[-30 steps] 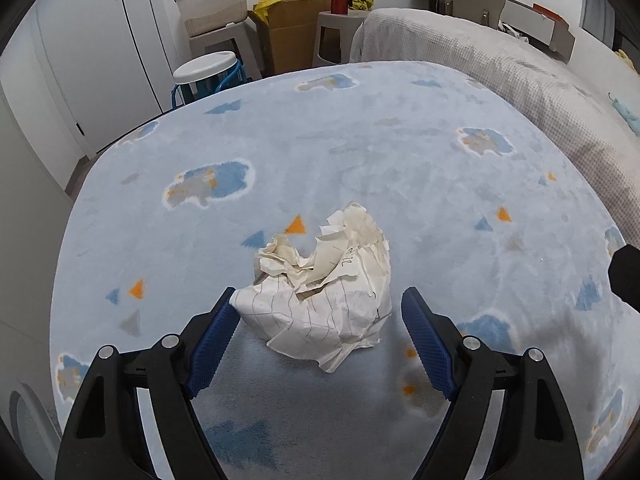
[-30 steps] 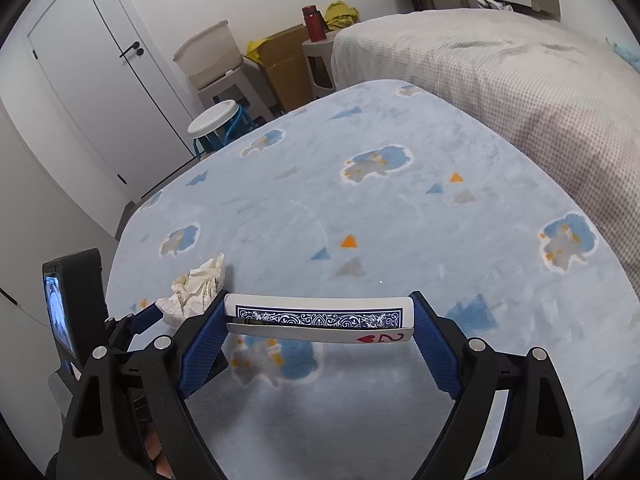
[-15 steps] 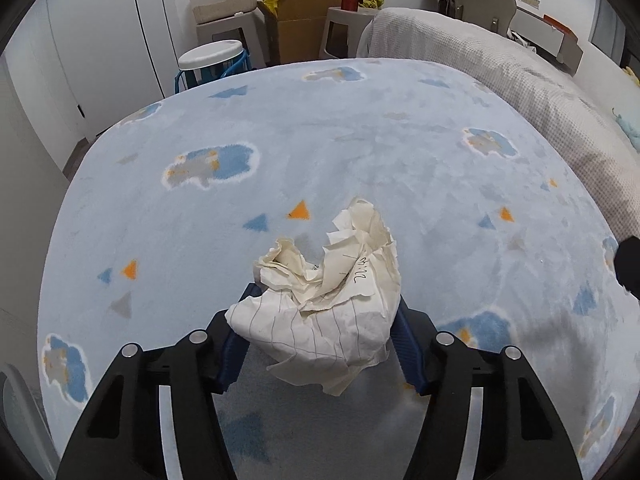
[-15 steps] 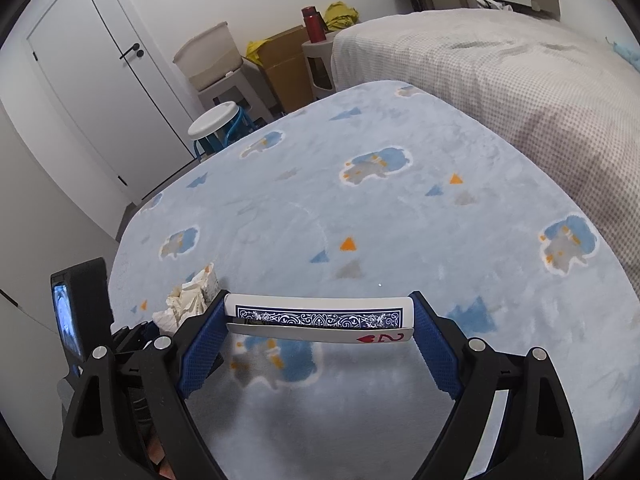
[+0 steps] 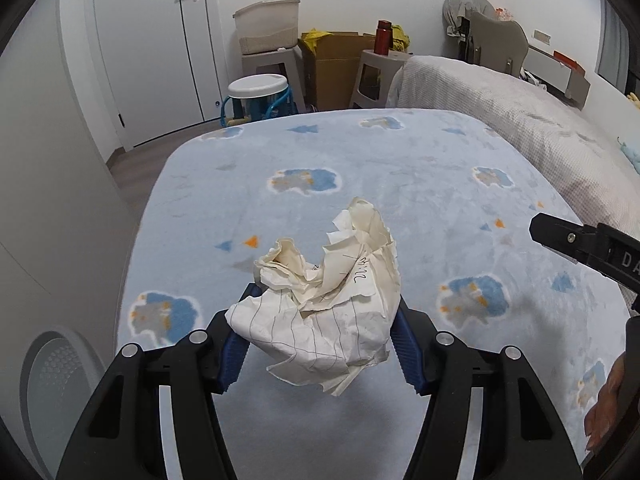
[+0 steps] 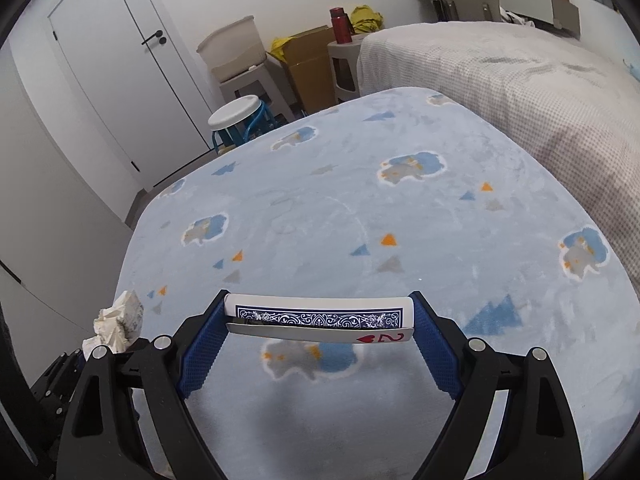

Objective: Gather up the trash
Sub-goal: 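Carry tissue and card box over the wastebasket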

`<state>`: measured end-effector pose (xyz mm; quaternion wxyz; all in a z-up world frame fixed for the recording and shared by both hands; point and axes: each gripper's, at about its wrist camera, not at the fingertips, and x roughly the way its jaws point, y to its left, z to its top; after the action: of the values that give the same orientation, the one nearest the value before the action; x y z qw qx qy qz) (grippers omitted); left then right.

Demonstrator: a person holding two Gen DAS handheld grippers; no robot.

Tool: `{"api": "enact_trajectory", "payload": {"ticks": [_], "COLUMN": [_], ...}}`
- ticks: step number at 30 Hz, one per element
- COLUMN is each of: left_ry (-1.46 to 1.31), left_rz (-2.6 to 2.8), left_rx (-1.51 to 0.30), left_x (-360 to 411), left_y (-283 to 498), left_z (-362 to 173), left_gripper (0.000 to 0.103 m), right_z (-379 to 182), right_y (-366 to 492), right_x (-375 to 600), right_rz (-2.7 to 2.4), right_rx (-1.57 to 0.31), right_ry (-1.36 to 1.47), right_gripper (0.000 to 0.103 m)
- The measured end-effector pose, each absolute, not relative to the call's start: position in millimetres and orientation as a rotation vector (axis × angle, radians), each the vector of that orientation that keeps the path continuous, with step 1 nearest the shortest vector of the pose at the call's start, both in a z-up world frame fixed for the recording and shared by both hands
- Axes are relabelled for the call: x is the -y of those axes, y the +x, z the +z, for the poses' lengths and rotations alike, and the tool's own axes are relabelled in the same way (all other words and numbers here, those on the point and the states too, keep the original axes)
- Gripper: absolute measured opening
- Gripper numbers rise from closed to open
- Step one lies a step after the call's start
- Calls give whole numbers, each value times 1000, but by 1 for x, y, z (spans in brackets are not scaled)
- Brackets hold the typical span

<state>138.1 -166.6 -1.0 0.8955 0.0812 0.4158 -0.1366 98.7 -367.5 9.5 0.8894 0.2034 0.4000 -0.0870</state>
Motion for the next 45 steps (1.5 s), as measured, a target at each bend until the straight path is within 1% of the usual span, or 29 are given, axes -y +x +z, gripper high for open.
{"api": "enact_trajectory", "payload": {"ticks": [10,18,25,31,45], "left_ry": [102,55,53,18,-22], "left_rz": [-145,-22,80,127,223], "left_rx": [-845,-824,-816,-831,-856], "left_x": [70,-14,-70,-103,-151], "left_y": [105,72,54,47,40], "left_z": [16,25,23,14,-2], "left_gripper": [60,60,61,61,61], "right_z": [24,21,18,13,3], "right_y": [107,108,103,101,103], "right_x": [277,194,126,84,11], "right_rz": [-37,98,212,280,441], "right_rx": [-826,-857,-867,-880,-895], "right_ry": [312,217,135,99,30], "right_gripper": [85,85,85,85,85]}}
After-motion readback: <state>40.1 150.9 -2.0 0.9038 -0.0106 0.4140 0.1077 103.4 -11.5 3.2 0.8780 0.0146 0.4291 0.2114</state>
